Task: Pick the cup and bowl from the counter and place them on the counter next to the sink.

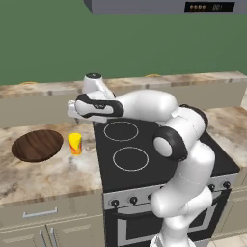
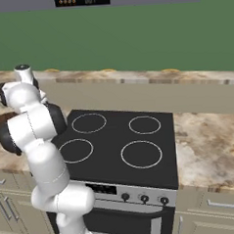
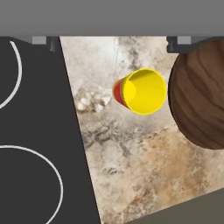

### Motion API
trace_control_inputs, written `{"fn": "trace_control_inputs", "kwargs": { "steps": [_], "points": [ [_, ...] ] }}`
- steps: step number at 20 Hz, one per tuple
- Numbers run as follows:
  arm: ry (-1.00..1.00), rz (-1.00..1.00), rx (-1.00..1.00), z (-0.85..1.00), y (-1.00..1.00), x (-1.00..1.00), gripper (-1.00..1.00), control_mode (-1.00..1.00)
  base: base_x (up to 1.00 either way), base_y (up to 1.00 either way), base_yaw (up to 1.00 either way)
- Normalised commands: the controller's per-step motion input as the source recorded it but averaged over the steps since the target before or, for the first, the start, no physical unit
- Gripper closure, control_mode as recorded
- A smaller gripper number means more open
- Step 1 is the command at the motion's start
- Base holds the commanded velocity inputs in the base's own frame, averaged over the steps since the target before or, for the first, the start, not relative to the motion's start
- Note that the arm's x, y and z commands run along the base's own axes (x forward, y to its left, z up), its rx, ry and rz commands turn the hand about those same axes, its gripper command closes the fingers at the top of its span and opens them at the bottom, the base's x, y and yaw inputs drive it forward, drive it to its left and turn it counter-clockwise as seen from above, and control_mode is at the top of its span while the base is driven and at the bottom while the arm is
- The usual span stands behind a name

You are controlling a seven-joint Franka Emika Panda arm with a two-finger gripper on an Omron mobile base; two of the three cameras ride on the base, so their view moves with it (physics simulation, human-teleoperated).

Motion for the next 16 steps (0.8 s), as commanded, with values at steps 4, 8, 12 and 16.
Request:
{"fn": "trace_control_inputs", "kwargs": {
  "steps": [4,8,12,16],
  "points": [
    [0.00,0.00,0.00,-0.02,0.10,0.01,-1.00,-1.00,0.00,0.00,0.00],
    [0.00,0.00,0.00,-0.19,0.05,0.13,-1.00,-1.00,0.00,0.00,0.00],
    [0.00,0.00,0.00,-0.25,0.02,0.21,-1.00,-1.00,0.00,0.00,0.00],
    [0.00,0.00,0.00,-0.21,0.05,0.31,-1.00,-1.00,0.00,0.00,0.00]
  ]
}}
